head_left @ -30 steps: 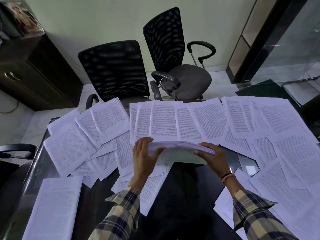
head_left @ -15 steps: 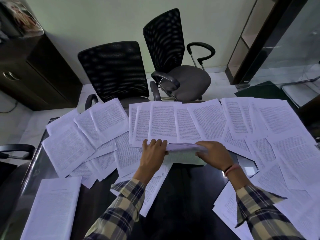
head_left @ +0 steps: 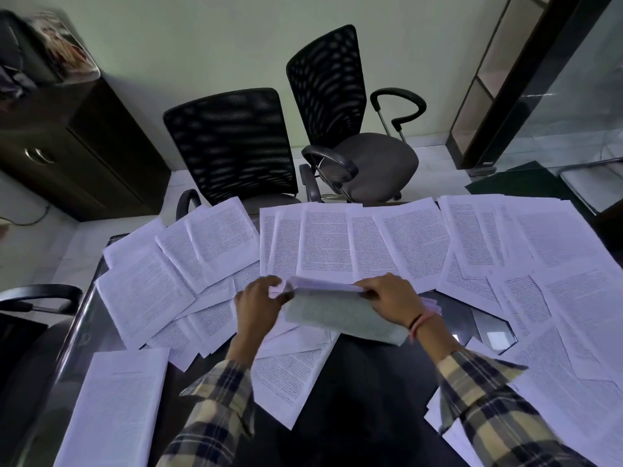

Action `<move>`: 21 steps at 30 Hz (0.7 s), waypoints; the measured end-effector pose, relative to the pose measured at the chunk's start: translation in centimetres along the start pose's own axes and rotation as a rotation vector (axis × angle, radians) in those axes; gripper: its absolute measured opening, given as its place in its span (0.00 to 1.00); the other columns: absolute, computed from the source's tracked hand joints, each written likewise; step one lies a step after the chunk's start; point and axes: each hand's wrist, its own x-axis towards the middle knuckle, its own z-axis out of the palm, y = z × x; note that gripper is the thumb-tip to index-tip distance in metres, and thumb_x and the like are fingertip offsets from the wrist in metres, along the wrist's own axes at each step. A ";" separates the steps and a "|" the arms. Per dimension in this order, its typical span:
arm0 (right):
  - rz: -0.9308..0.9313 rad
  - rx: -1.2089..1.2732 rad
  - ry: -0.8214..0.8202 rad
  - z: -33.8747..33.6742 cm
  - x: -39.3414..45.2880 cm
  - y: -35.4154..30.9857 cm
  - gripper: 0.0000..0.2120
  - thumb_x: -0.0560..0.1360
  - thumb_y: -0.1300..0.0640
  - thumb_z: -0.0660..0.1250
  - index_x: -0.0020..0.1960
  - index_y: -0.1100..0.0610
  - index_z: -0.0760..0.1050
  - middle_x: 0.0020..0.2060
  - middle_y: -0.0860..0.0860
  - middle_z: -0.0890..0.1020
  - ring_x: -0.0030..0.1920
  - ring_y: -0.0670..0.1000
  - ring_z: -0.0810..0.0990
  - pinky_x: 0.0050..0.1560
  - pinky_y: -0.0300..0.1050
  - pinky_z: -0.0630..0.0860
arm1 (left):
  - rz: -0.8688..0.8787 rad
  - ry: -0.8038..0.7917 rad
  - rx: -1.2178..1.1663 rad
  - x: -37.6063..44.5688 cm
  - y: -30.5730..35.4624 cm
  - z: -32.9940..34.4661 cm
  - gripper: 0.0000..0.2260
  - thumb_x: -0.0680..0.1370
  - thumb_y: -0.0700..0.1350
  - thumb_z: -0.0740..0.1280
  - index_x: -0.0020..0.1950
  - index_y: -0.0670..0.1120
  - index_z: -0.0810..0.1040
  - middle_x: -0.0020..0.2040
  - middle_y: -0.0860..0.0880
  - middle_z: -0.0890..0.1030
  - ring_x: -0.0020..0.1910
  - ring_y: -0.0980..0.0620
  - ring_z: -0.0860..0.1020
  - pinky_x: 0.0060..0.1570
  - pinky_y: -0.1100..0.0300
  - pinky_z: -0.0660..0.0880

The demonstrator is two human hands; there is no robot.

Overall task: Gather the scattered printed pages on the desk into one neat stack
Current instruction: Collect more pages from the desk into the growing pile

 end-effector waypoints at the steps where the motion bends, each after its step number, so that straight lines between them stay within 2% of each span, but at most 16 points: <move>1: 0.023 0.130 0.043 -0.4 -0.6 0.8 0.10 0.80 0.55 0.67 0.58 0.49 0.84 0.45 0.49 0.87 0.47 0.52 0.83 0.48 0.48 0.77 | -0.086 -0.022 -0.227 0.0 -0.8 -0.5 0.19 0.73 0.53 0.79 0.61 0.50 0.82 0.56 0.53 0.84 0.56 0.51 0.80 0.61 0.50 0.74; 3: 0.053 0.450 0.146 -0.9 -1.7 1.5 0.05 0.79 0.58 0.71 0.49 0.53 0.86 0.33 0.45 0.82 0.35 0.45 0.77 0.40 0.43 0.72 | -0.205 -0.139 -0.635 -0.7 -1.1 -0.8 0.28 0.71 0.51 0.82 0.68 0.51 0.77 0.60 0.54 0.83 0.61 0.53 0.80 0.60 0.55 0.76; 6: 0.127 0.836 0.237 -1.0 -3.8 1.0 0.10 0.78 0.63 0.72 0.44 0.49 0.84 0.30 0.38 0.79 0.34 0.35 0.75 0.39 0.31 0.71 | -0.191 -0.330 -0.978 -2.3 0.8 0.6 0.21 0.75 0.40 0.77 0.67 0.43 0.78 0.61 0.47 0.85 0.65 0.46 0.81 0.59 0.55 0.79; 8: 0.143 0.914 0.244 -0.3 -4.8 0.7 0.17 0.77 0.62 0.73 0.34 0.45 0.78 0.26 0.42 0.72 0.29 0.40 0.68 0.35 0.32 0.66 | -0.159 -0.320 -1.081 -3.5 2.5 1.7 0.16 0.77 0.36 0.75 0.64 0.40 0.81 0.60 0.43 0.85 0.62 0.44 0.82 0.59 0.51 0.79; 10: 0.196 0.899 0.236 0.6 -5.4 1.0 0.22 0.76 0.60 0.75 0.28 0.50 0.70 0.26 0.43 0.66 0.29 0.43 0.62 0.32 0.38 0.61 | -0.162 -0.249 -1.095 -4.4 4.1 2.7 0.16 0.76 0.36 0.76 0.63 0.42 0.82 0.58 0.43 0.86 0.58 0.44 0.84 0.56 0.48 0.81; 12: 0.268 0.935 0.254 1.2 -6.1 1.7 0.23 0.74 0.61 0.76 0.26 0.52 0.69 0.24 0.43 0.68 0.28 0.43 0.64 0.32 0.39 0.64 | -0.193 -0.203 -1.038 -5.2 5.6 3.4 0.13 0.75 0.37 0.77 0.58 0.45 0.84 0.53 0.46 0.87 0.54 0.47 0.85 0.52 0.51 0.83; 13: 0.296 0.963 0.270 1.4 -6.4 2.1 0.20 0.74 0.61 0.77 0.27 0.53 0.73 0.23 0.45 0.71 0.28 0.42 0.68 0.32 0.40 0.67 | -0.222 -0.196 -1.011 -5.6 6.3 3.8 0.11 0.74 0.37 0.78 0.55 0.46 0.85 0.50 0.48 0.88 0.51 0.49 0.85 0.49 0.54 0.83; 15: 0.319 0.972 0.305 2.0 -7.2 2.8 0.11 0.73 0.57 0.78 0.35 0.58 0.80 0.27 0.54 0.78 0.32 0.46 0.75 0.37 0.47 0.74 | -0.281 -0.199 -0.959 -6.4 7.1 4.8 0.09 0.74 0.38 0.78 0.50 0.50 0.85 0.46 0.49 0.88 0.46 0.51 0.86 0.46 0.55 0.82; 18: 0.336 1.002 0.340 2.3 -8.2 3.1 0.04 0.73 0.60 0.78 0.47 0.56 0.85 0.40 0.53 0.87 0.42 0.54 0.85 0.48 0.56 0.82 | -0.274 -0.243 -0.834 -7.3 7.1 6.2 0.05 0.75 0.44 0.77 0.40 0.49 0.83 0.38 0.46 0.85 0.40 0.48 0.82 0.39 0.52 0.78; 19: 0.337 1.043 0.359 2.2 -8.4 3.0 0.07 0.72 0.61 0.78 0.50 0.54 0.86 0.44 0.53 0.88 0.47 0.54 0.87 0.52 0.58 0.83 | -0.250 -0.264 -0.823 -7.5 7.3 6.3 0.07 0.75 0.47 0.77 0.41 0.48 0.82 0.37 0.47 0.84 0.40 0.48 0.81 0.39 0.52 0.77; 21: 0.313 1.091 0.394 1.7 -8.8 2.8 0.08 0.71 0.56 0.79 0.50 0.54 0.87 0.45 0.53 0.88 0.48 0.52 0.85 0.53 0.60 0.82 | -0.186 -0.256 -0.891 -8.1 8.1 5.9 0.10 0.74 0.52 0.78 0.50 0.49 0.84 0.45 0.50 0.87 0.47 0.49 0.85 0.45 0.54 0.81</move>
